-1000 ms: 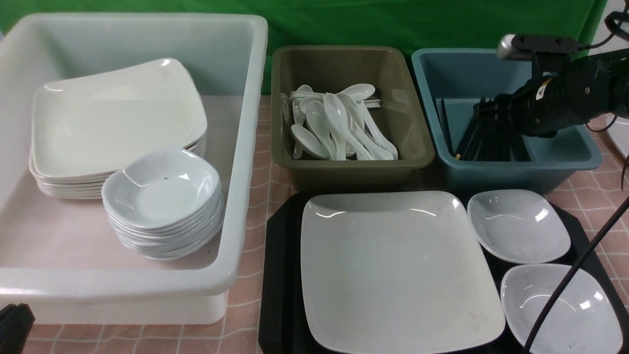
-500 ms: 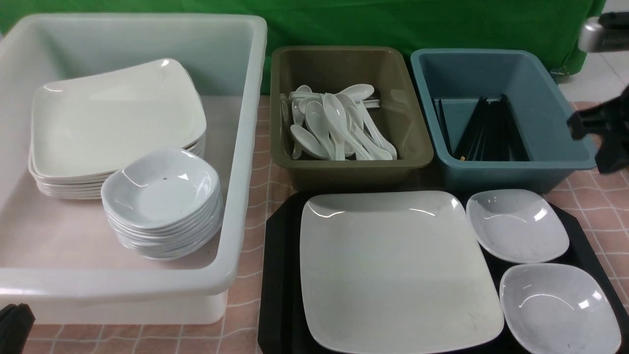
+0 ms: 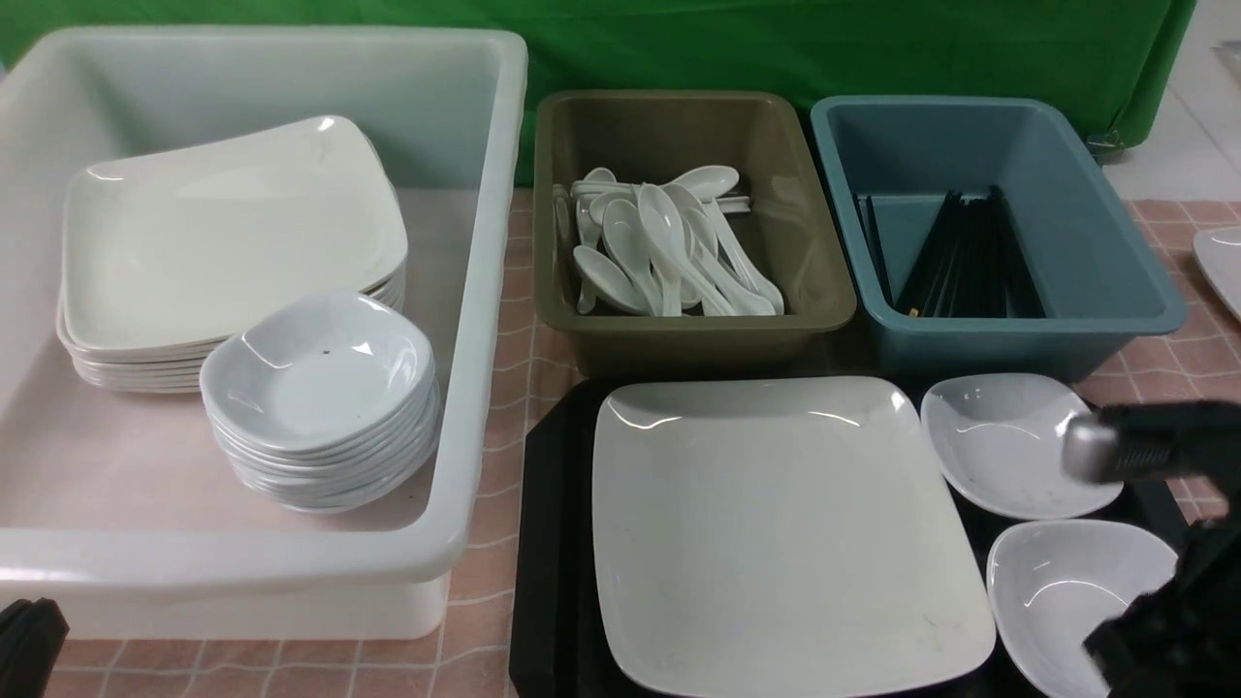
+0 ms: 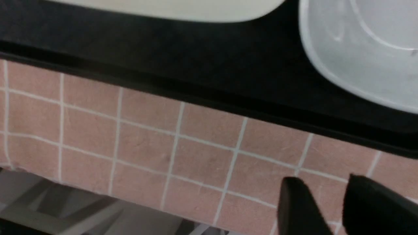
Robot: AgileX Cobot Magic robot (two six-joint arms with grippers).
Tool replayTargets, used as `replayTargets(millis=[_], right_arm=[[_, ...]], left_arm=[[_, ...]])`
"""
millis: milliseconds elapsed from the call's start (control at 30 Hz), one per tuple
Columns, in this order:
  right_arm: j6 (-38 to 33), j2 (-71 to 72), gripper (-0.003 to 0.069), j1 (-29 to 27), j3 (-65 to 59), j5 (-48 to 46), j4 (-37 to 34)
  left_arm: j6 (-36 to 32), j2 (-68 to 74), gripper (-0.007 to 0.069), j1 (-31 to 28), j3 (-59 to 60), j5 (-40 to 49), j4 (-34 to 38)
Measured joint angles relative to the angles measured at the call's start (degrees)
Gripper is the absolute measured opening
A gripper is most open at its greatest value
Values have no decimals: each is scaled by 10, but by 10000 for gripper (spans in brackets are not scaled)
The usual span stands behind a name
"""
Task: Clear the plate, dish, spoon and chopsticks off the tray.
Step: Use the right arm to grab a small plate from the dinner plate
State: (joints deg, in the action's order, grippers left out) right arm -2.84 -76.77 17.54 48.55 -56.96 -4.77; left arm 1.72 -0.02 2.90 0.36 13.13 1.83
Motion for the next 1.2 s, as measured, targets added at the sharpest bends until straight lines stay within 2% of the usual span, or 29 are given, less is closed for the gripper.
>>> replayTargets(millis=[33,67,100,133,200,333,467,600,733,900,1033,1133,1200], right_arm=[[-1,0,335,4,-3,4,0],[-8,0,453,45,-25,37,27],[-5,0,492,62,-33,47,48],[-5,0,501,66,-33,49,48],[31,0,560,118,-45,74,130],[62,-19,564,155,-57,118,209],[68,-53,564,159,-60,147,228],[71,-95,556,159,-61,161,254],[74,-152,501,159,-61,172,301],[129,-178,449,159,-60,189,366],[139,-180,442,160,-59,191,377],[142,-180,399,160,-59,192,380],[136,-182,302,163,-58,202,388]], left_arm=[[0,0,21,0,0,0,0],[0,0,21,0,0,0,0],[0,0,21,0,0,0,0],[0,0,21,0,0,0,0],[0,0,21,0,0,0,0],[0,0,21,0,0,0,0],[1,0,21,0,0,0,0],[1,0,21,0,0,0,0],[1,0,21,0,0,0,0],[1,0,21,0,0,0,0],[1,0,21,0,0,0,0],[1,0,21,0,0,0,0],[1,0,21,0,0,0,0]])
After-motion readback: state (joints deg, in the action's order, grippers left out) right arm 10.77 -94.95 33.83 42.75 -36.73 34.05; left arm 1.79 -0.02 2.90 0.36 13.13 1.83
